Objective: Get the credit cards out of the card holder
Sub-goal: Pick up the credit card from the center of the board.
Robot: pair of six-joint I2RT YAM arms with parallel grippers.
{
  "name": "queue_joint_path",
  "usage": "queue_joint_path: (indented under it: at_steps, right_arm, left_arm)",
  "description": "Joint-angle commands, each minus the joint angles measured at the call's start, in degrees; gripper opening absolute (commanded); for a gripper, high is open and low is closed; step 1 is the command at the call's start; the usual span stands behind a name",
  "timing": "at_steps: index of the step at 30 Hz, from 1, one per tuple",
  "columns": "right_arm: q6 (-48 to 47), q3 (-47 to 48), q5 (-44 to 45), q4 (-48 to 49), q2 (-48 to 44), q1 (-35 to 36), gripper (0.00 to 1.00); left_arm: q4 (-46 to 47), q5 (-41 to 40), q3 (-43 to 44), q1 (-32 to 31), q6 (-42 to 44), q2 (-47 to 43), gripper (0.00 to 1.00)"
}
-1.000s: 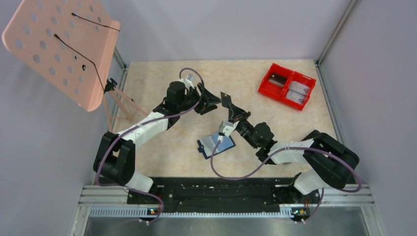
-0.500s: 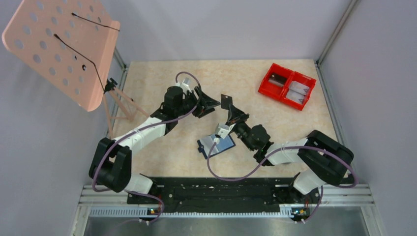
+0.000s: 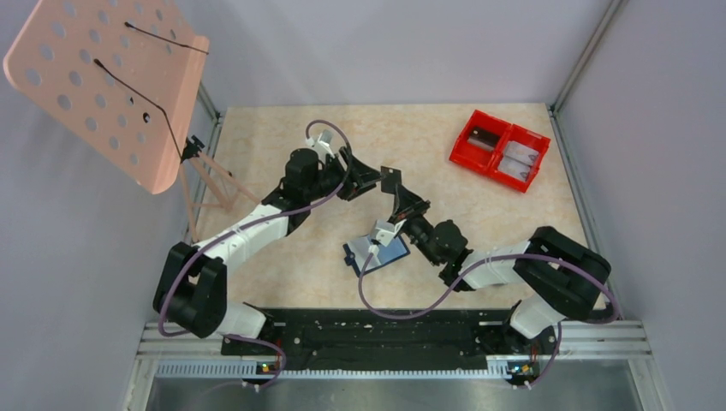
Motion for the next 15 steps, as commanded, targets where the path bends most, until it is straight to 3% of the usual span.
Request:
queue_joint_path:
  at_steps: [1, 5, 9, 10, 15]
  right_arm:
    - [-1.7, 0.5, 1.1, 3.9, 0.9, 2.0, 0.00]
    - [-1.5, 0.7, 1.4, 4.0, 0.7, 2.4, 0.00]
    - [0.1, 0.5, 0.5, 2.8, 0.3, 2.6, 0.01]
    - [1.2, 0.4, 0.1, 2.1, 0.2, 2.6, 0.07]
    - [9.0, 0.6, -2.7, -9.2, -2.7, 2.6, 0.42]
  left_arm:
    - [2.8, 1.8, 3.0, -0.8, 0.5, 2.3, 0.58]
    - [2.9, 2.7, 3.4, -0.9, 0.9, 3.5, 0.47]
    - [4.3, 3.8, 3.0, -0.9, 2.1, 3.9, 0.09]
    - [4.4, 3.8, 3.1, -0.9, 2.9, 3.9, 0.01]
    - [2.2, 3.8, 4.2, 0.3, 10.0, 3.1, 0.00]
